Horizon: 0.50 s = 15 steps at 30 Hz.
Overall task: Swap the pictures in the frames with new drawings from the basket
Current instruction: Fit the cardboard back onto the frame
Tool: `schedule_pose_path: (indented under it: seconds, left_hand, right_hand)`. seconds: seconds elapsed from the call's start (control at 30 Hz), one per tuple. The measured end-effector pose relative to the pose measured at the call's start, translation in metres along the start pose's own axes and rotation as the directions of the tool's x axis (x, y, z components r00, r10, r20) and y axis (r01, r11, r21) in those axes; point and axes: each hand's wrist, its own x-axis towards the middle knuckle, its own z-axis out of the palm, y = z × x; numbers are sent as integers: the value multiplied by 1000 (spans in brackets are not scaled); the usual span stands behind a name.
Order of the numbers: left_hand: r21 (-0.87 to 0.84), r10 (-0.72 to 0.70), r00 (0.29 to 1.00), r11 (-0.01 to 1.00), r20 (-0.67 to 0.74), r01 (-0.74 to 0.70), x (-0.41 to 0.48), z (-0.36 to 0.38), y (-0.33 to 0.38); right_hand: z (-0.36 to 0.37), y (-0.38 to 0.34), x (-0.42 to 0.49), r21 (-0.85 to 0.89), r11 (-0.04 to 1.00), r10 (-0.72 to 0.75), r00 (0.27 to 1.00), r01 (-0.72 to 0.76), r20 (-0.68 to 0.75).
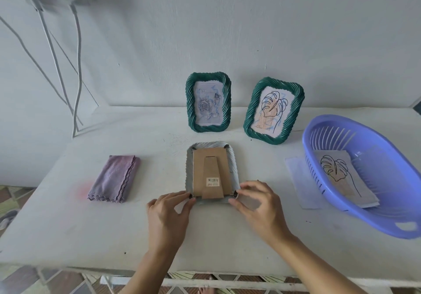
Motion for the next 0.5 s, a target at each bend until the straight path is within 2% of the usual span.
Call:
schedule_pose_path:
  seconds: [0.13,0.2,0.3,0.5]
  left_hand:
    - [-191,-177,984,966,0,174,0,1,9]
    - [-223,-221,975,950,8,217,0,2,11]
    - [-240,-231,973,943,21,229,1,2,12]
    - [-164,-198,980,967,-15,193,-5,10,12]
  right_hand:
    - [8,-8,2,90,985,156,985,-149,-74]
    - [10,-10,4,115,976,197,977,-187,-79]
    - [10,-10,7,128,969,224,972,-213,-73]
    - [14,-10,10,116,966,240,968,-231,-76]
